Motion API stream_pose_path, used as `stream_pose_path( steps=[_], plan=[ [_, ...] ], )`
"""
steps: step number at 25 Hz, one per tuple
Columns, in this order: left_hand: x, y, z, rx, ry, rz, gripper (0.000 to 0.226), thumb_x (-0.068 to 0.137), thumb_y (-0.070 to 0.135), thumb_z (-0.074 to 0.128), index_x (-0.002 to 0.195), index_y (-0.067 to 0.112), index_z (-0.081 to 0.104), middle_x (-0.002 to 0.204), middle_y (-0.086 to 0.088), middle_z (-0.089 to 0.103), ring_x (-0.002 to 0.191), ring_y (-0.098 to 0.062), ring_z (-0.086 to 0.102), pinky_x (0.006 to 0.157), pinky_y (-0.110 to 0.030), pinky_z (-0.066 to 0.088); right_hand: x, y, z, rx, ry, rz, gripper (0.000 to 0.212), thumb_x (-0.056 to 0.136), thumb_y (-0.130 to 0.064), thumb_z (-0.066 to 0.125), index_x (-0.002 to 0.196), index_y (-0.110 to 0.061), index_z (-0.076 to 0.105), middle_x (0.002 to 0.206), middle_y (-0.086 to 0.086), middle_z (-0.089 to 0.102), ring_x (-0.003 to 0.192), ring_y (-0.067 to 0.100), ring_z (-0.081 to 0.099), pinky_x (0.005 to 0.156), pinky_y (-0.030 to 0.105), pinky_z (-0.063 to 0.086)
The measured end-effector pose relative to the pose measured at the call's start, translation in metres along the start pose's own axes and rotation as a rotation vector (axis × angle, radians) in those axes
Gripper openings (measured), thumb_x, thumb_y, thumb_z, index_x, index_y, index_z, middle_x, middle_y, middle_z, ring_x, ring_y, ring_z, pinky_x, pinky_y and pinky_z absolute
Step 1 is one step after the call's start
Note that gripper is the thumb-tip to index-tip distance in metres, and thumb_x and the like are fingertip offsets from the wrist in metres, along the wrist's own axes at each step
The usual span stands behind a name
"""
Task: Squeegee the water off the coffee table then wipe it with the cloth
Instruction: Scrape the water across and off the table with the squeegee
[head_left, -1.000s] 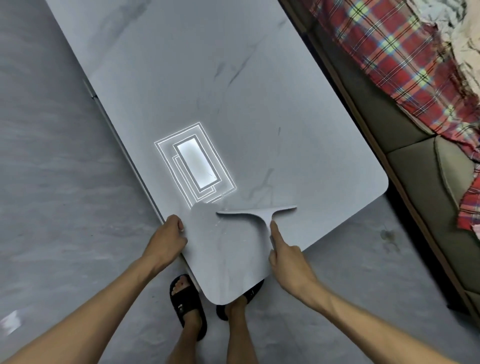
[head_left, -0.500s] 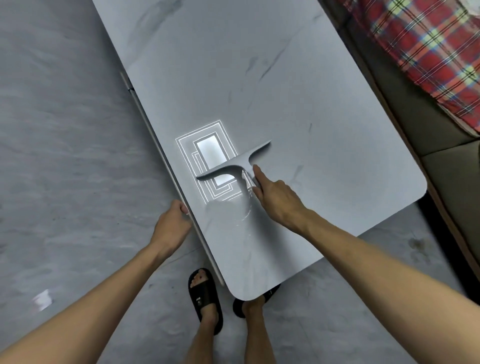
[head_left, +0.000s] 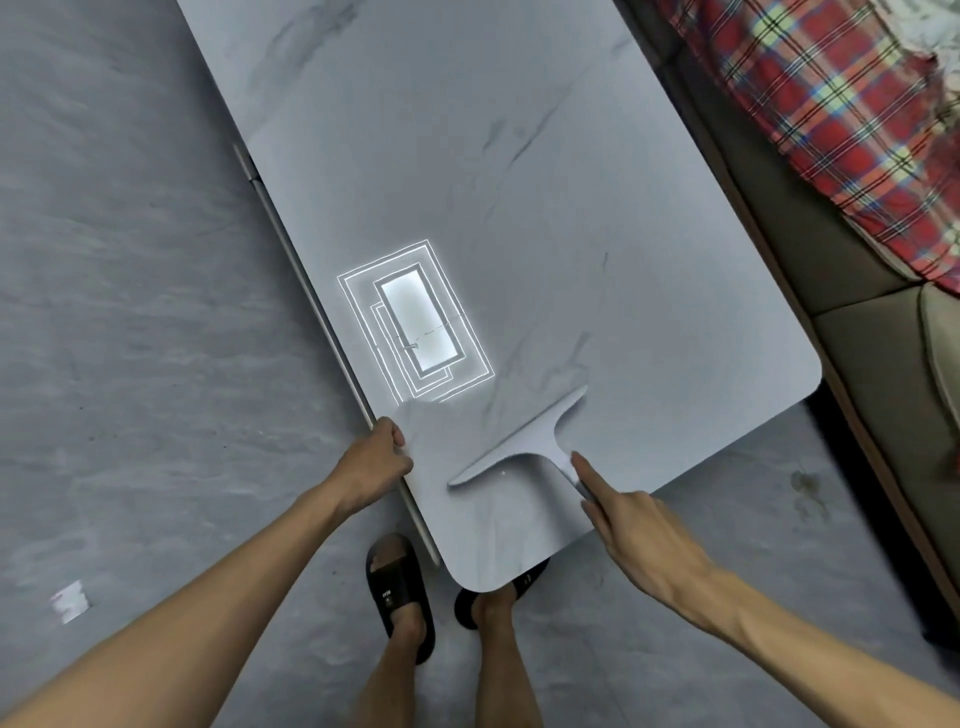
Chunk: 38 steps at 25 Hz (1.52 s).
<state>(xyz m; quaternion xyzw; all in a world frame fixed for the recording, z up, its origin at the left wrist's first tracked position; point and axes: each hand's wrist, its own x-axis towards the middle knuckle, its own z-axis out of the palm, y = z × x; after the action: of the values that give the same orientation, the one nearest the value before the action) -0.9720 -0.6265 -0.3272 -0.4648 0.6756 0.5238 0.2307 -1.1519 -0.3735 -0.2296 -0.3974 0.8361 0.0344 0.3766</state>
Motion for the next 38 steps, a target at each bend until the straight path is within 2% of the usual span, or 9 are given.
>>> stream_pose_path(
  steps=[5, 8, 14, 18, 23, 28, 32, 36, 38],
  plan=[
    [-0.005, -0.009, -0.016, -0.109, 0.415, -0.018, 0.016, 0.084, 0.008, 0.051, 0.095, 0.019, 0.046, 0.083, 0.001, 0.054, 0.065, -0.013, 0.051, 0.051, -0.027, 0.04, 0.075, -0.071, -0.008, -0.19, 0.093, -0.33, 0.051, 0.103, -0.039, 0.027, 0.15, -0.038, 0.008, 0.079, 0.003, 0.059, 0.069, 0.03, 0.058, 0.059, 0.034, 0.039],
    [-0.008, -0.017, -0.033, -0.071, 0.495, -0.044, 0.019, 0.084, 0.008, 0.054, 0.098, 0.017, 0.044, 0.087, -0.001, 0.053, 0.067, -0.019, 0.052, 0.052, -0.027, 0.039, 0.128, -0.118, -0.014, -0.325, 0.112, -0.46, 0.048, 0.104, -0.036, 0.03, 0.15, -0.037, 0.016, 0.075, 0.005, 0.056, 0.063, 0.028, 0.051, 0.056, 0.032, 0.034],
    [-0.013, -0.016, -0.036, -0.034, 0.327, -0.062, 0.023, 0.085, 0.01, 0.055, 0.103, 0.017, 0.041, 0.076, 0.0, 0.051, 0.059, -0.019, 0.05, 0.047, -0.027, 0.033, 0.144, -0.107, -0.012, -0.338, 0.129, -0.409, 0.046, 0.104, -0.035, 0.029, 0.148, -0.04, 0.018, 0.08, 0.006, 0.063, 0.068, 0.032, 0.058, 0.057, 0.032, 0.036],
    [-0.017, 0.001, -0.016, -0.011, 0.169, -0.029, 0.025, 0.082, 0.011, 0.056, 0.102, 0.017, 0.043, 0.071, -0.002, 0.051, 0.057, -0.016, 0.045, 0.048, -0.028, 0.03, 0.094, -0.045, -0.002, -0.231, 0.092, -0.23, 0.047, 0.103, -0.041, 0.024, 0.148, -0.047, 0.013, 0.094, 0.004, 0.067, 0.082, 0.032, 0.063, 0.065, 0.036, 0.042],
    [-0.024, 0.02, 0.0, 0.011, 0.023, -0.028, 0.022, 0.083, 0.013, 0.052, 0.102, 0.018, 0.043, 0.077, -0.005, 0.052, 0.058, -0.016, 0.044, 0.049, -0.026, 0.033, 0.025, -0.003, 0.017, -0.179, 0.049, -0.08, 0.05, 0.103, -0.042, 0.021, 0.15, -0.047, 0.006, 0.089, 0.001, 0.066, 0.08, 0.027, 0.063, 0.065, 0.037, 0.043],
    [-0.047, 0.04, -0.003, 0.034, 0.061, 0.008, 0.018, 0.085, 0.016, 0.051, 0.103, 0.018, 0.045, 0.078, -0.005, 0.052, 0.061, -0.017, 0.048, 0.05, -0.027, 0.033, -0.021, 0.001, 0.005, -0.1, 0.151, 0.017, 0.05, 0.102, -0.04, 0.025, 0.15, -0.044, 0.008, 0.073, -0.006, 0.055, 0.066, 0.021, 0.056, 0.056, 0.033, 0.034],
    [-0.078, 0.056, -0.008, -0.012, 0.106, 0.061, 0.016, 0.085, 0.014, 0.053, 0.101, 0.015, 0.051, 0.095, -0.009, 0.061, 0.084, -0.024, 0.059, 0.062, -0.029, 0.04, -0.044, 0.001, -0.014, -0.071, 0.175, 0.073, 0.048, 0.102, -0.04, 0.026, 0.149, -0.042, 0.014, 0.086, 0.001, 0.068, 0.079, 0.028, 0.063, 0.061, 0.034, 0.043],
    [-0.128, 0.075, 0.0, -0.187, 0.108, 0.037, 0.009, 0.082, 0.011, 0.052, 0.088, 0.014, 0.058, 0.077, -0.005, 0.066, 0.058, -0.016, 0.059, 0.053, -0.023, 0.045, -0.074, 0.0, -0.042, -0.028, 0.159, 0.069, 0.044, 0.102, -0.043, 0.023, 0.145, -0.038, 0.023, 0.087, 0.005, 0.068, 0.085, 0.032, 0.062, 0.074, 0.039, 0.05],
    [-0.158, 0.085, 0.012, -0.205, 0.094, 0.036, 0.013, 0.082, 0.013, 0.052, 0.089, 0.01, 0.063, 0.071, -0.003, 0.065, 0.053, -0.015, 0.057, 0.053, -0.023, 0.046, -0.091, -0.006, -0.056, 0.179, 0.124, 0.1, 0.039, 0.1, -0.05, 0.021, 0.125, -0.035, 0.047, 0.088, 0.002, 0.067, 0.088, 0.031, 0.06, 0.077, 0.038, 0.048]
  ],
)
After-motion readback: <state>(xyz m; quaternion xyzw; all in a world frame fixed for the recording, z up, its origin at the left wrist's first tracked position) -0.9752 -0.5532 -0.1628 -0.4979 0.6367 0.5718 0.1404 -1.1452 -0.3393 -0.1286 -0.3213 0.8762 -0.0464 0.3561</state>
